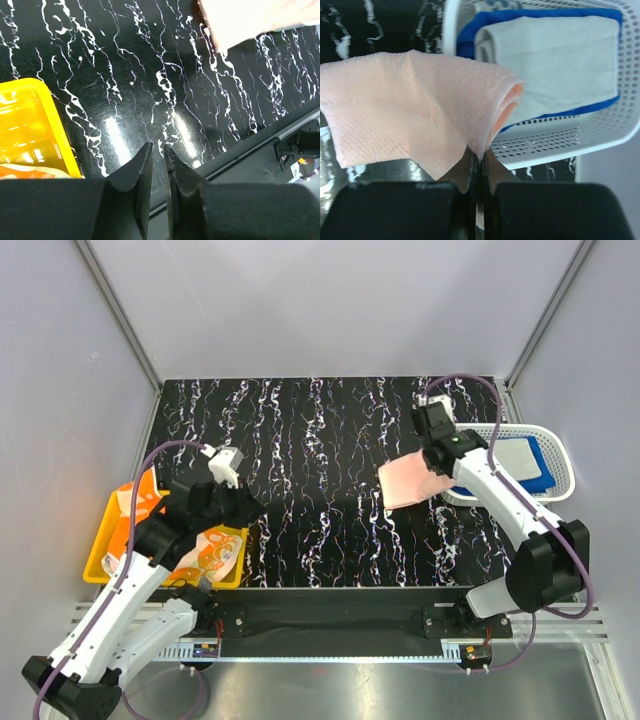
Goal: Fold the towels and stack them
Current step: Neatly place the folded towel into the bin
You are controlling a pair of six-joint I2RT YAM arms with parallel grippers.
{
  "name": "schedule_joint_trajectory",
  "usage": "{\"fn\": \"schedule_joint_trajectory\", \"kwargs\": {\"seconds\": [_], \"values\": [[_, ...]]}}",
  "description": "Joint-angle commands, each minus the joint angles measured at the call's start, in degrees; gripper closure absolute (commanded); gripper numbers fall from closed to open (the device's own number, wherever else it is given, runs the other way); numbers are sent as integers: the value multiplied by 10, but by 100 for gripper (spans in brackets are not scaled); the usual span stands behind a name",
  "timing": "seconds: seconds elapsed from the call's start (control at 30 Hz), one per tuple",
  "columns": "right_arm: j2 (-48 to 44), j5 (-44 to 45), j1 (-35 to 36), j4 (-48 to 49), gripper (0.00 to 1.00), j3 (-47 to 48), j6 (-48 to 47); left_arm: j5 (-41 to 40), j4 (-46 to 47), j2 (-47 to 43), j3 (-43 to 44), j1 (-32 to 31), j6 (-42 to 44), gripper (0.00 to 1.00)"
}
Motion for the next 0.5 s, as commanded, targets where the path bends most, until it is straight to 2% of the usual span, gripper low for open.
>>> {"fn": "schedule_joint_trajectory", "kwargs": {"seconds": [0.0,0.17,0.47], "values": [[-49,36,-38,6,100,-4,-55,26,15,-3,-5,-5,12,82],[-84,35,-79,11,100,-1,-81,45,29,11,-12,-5,15,82],[-89,70,-133,21,100,21,-121,62,45,30,-22,-12,20,82]]}}
